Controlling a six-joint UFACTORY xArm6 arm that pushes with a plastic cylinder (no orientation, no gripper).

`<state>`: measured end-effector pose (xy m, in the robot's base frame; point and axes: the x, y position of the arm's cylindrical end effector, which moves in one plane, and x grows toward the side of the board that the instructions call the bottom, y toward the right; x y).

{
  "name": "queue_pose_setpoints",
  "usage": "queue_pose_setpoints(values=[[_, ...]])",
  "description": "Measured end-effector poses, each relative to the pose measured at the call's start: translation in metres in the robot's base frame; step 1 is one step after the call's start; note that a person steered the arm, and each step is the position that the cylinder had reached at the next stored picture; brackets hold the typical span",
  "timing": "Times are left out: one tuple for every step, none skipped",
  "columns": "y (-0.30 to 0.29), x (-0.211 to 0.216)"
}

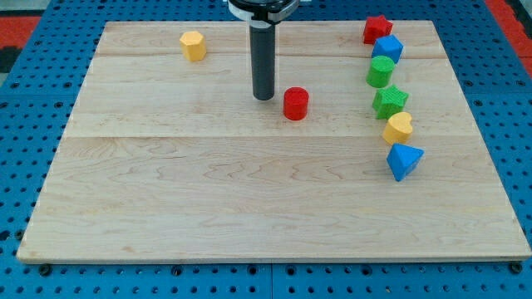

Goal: Put the red circle to the bottom of the blue triangle

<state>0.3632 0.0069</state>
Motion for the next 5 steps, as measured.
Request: queue_pose_setpoints(values=[[0.029,0.031],[0.025,0.065],[0.002,0.027],[0.023,0.036],[0.052,0.091]])
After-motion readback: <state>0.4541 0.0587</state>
